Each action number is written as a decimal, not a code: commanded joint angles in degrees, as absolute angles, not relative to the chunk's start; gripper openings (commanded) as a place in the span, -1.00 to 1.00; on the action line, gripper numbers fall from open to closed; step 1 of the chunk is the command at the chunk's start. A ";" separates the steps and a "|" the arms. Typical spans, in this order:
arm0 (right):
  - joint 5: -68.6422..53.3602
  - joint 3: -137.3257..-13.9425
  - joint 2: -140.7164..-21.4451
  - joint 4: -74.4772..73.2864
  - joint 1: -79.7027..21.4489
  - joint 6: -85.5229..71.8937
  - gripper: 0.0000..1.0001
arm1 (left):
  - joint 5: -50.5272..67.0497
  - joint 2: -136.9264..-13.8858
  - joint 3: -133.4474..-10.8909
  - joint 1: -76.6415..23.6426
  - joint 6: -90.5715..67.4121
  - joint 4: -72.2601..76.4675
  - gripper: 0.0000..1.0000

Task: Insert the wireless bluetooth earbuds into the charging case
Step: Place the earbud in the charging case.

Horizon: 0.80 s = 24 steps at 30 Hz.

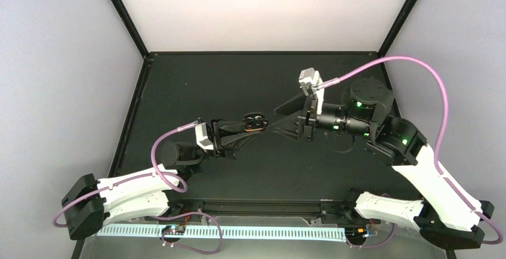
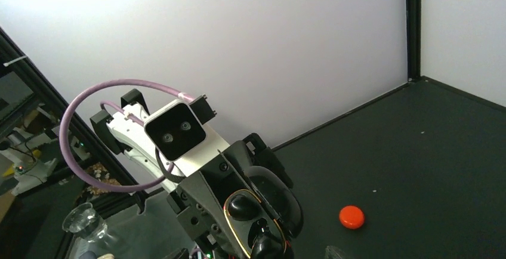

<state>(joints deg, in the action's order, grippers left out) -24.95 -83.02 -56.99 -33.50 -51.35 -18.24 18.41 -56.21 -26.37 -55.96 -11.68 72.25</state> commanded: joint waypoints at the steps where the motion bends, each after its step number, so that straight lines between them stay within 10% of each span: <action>1: -22.80 -89.68 -57.73 -45.33 -51.61 -12.15 0.17 | 22.04 -54.42 -27.49 -55.85 -16.11 70.24 -0.97; 24: -19.55 -87.54 -58.54 -49.69 -51.66 -21.36 0.01 | 27.79 -60.85 -30.81 -54.07 -12.41 69.43 -0.97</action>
<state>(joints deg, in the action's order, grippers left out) -23.27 -88.03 -58.67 -52.47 -51.35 -17.56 29.45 -60.51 -27.77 -54.37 -16.45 69.87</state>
